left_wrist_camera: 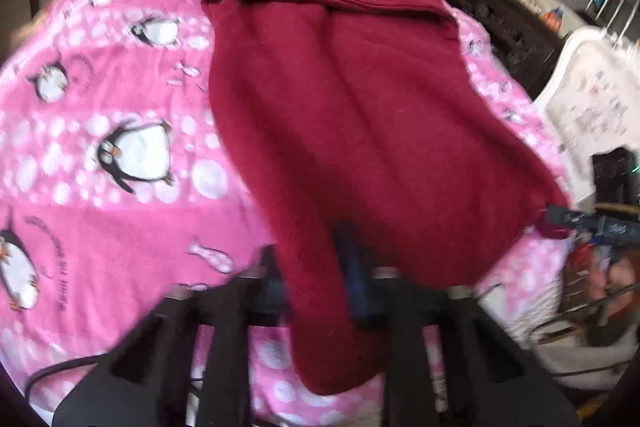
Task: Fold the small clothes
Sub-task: 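Grasp the sweatshirt hem with the left tool and lift it, then fold the held hem toward the collar with the left tool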
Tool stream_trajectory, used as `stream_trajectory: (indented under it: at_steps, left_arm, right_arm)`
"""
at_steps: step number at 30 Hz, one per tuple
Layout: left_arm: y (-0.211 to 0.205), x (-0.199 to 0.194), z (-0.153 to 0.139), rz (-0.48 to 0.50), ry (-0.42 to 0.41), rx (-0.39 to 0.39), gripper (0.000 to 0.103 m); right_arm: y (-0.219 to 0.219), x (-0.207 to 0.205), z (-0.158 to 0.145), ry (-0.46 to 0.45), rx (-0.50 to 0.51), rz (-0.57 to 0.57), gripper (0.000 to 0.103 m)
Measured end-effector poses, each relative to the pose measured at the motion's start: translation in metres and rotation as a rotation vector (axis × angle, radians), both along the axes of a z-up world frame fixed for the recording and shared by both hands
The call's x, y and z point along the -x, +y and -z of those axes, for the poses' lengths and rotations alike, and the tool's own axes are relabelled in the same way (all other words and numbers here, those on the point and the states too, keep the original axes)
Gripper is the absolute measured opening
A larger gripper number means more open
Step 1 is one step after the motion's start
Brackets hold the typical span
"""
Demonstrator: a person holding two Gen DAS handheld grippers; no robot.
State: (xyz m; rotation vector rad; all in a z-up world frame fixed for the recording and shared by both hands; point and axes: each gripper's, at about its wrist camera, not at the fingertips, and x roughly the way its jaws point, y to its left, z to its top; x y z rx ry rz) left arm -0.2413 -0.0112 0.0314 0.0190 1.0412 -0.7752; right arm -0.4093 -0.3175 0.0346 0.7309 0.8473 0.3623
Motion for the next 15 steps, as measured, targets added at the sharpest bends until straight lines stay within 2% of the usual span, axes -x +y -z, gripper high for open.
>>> stream_trajectory:
  at_steps: [1, 4, 7, 12, 15]
  left_arm:
    - [0.001, -0.001, -0.002, 0.005, 0.013, 0.021, 0.011]
    - [0.003, -0.002, -0.018, 0.026, -0.022, 0.035, 0.011]
    - [0.013, -0.015, -0.037, 0.026, -0.009, 0.122, 0.011]
    - [0.023, -0.048, -0.074, -0.01, -0.043, 0.199, 0.011]
    - [0.017, -0.073, -0.098, -0.015, -0.072, 0.236, 0.011]
  right_arm:
    - [-0.001, -0.001, -0.006, -0.03, -0.028, -0.006, 0.016]
    - [-0.006, -0.006, -0.033, -0.144, -0.087, -0.017, 0.015]
    - [-0.014, -0.017, -0.057, -0.224, -0.107, -0.014, 0.015]
    - [-0.023, -0.059, -0.089, -0.29, -0.077, 0.006, 0.015]
    - [-0.038, -0.099, -0.107, -0.322, -0.083, 0.026, 0.015]
